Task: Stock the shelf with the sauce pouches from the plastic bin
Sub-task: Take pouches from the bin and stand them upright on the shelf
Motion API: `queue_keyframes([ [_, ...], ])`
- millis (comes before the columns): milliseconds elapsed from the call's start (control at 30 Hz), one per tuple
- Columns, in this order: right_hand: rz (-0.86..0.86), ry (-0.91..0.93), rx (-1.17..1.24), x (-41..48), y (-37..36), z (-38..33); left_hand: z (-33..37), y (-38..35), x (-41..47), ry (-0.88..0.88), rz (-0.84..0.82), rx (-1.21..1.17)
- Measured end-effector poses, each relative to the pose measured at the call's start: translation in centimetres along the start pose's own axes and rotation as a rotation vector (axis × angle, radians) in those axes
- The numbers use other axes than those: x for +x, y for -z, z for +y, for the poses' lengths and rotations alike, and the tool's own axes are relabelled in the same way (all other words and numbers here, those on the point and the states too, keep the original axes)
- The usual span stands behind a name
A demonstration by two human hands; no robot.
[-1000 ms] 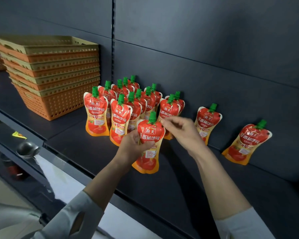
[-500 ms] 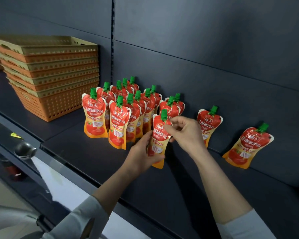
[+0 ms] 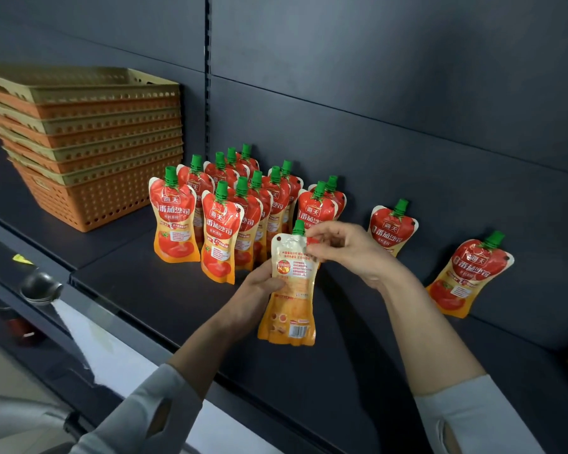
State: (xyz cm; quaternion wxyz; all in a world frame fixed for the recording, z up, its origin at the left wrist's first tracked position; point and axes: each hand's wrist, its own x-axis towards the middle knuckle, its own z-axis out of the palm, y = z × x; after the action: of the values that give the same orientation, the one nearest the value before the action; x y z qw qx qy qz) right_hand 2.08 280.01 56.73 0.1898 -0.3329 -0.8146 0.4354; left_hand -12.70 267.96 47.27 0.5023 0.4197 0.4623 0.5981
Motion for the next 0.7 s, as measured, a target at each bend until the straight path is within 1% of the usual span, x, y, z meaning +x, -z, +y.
queue_keyframes([
  [67,-0.002,-0.054,-0.03,0.0,-0.6,-0.6,0.0,-0.5,0.1,-0.066,0.023,0.095],
  [133,0.034,-0.069,-0.152,0.1,-1.2,-1.1,-0.1,-1.0,0.3,-0.189,0.029,0.297],
  [200,0.085,-0.056,-0.226,0.2,-1.5,-1.5,-0.2,-1.5,0.4,-0.267,0.004,0.494],
  [300,0.091,-0.063,-0.224,0.3,-1.5,-2.1,-0.2,-1.9,0.2,-0.31,-0.024,0.588],
  [400,0.185,-0.023,-0.303,0.4,-1.4,-2.7,-0.4,-2.2,0.1,-0.291,-0.042,0.581],
  [467,0.262,0.033,-0.264,0.9,-1.0,-2.6,-0.9,-1.9,0.5,-0.25,0.006,0.616],
  [600,0.254,0.111,-0.142,2.1,-0.2,-1.2,-2.3,-0.1,1.5,-0.214,0.1,0.815],
  [700,0.32,0.122,-0.139,2.9,-0.4,-0.5,-2.8,0.6,2.0,-0.144,0.115,0.886],
])
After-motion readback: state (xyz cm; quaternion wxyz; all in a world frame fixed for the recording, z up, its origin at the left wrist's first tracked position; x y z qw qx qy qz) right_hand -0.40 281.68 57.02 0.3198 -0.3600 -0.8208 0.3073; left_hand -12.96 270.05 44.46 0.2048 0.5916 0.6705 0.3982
